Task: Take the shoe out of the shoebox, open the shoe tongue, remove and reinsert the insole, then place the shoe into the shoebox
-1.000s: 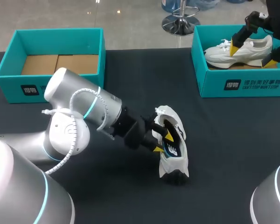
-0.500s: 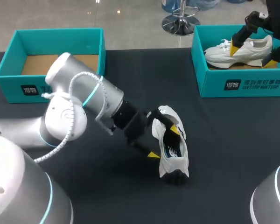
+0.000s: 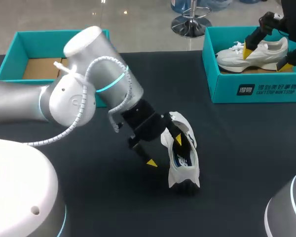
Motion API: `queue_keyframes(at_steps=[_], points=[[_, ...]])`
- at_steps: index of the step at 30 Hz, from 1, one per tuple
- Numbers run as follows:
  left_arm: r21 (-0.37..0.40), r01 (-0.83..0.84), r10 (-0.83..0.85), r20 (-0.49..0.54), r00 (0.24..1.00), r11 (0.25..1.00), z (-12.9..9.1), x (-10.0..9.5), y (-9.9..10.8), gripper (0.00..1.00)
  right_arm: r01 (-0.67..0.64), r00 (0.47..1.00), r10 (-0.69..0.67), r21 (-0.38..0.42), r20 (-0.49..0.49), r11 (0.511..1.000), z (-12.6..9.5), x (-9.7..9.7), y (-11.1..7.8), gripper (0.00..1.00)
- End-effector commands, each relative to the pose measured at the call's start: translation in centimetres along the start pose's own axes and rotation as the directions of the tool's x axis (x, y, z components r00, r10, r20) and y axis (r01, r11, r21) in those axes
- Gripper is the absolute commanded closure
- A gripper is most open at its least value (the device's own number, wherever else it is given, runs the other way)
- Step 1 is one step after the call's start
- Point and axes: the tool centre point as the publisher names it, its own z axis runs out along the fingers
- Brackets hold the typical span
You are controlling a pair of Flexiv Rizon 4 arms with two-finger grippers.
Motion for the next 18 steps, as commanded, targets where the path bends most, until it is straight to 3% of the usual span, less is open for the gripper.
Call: queue_keyframes(at_steps=[1, 3, 5, 8, 9, 11, 18], points=[[-0.038, 0.0, -0.003, -0.072, 0.997, 0.999, -0.2, -0.4, -0.3, 0.0, -0.001, 1.0, 0.001, 0.004, 0.002, 1.0, 0.0, 0.1, 0.2, 0.0], [-0.008, -0.013, 0.013, -0.057, 0.998, 1.0, -0.3, -0.4, -0.3, 0.0, -0.002, 1.0, 0.002, -0.001, 0.0, 1.0, -0.1, -0.2, 0.2, 0.0], [-0.09, -0.049, 0.044, -0.048, 0.998, 0.995, -0.5, -0.7, -0.2, 0.0, -0.003, 1.0, 0.003, -0.003, -0.003, 1.0, -0.4, -0.4, 0.1, 0.0], [-0.08, -0.096, 0.094, -0.032, 0.995, 0.992, -0.5, -1.1, -0.3, 0.0, -0.008, 1.0, 0.008, -0.002, -0.004, 1.0, -0.8, -0.9, -0.2, 0.0], [-0.1, -0.13, 0.127, -0.035, 0.991, 0.986, -0.4, -1.3, -0.2, 0.0, -0.011, 1.0, 0.011, 0.002, -0.006, 1.0, -0.9, -1.0, -0.3, 0.0], [-0.051, -0.135, 0.134, -0.038, 0.99, 0.989, -0.1, -1.5, -0.1, 0.0, -0.018, 1.0, 0.018, 0.006, -0.007, 1.0, -1.1, -1.3, -0.6, 0.0], [-0.098, -0.196, 0.191, -0.065, 0.98, 0.976, 1.7, -2.3, 0.3, 0.0, -0.037, 0.999, 0.037, 0.034, -0.005, 0.999, -1.1, -1.5, -1.0, 0.0]])
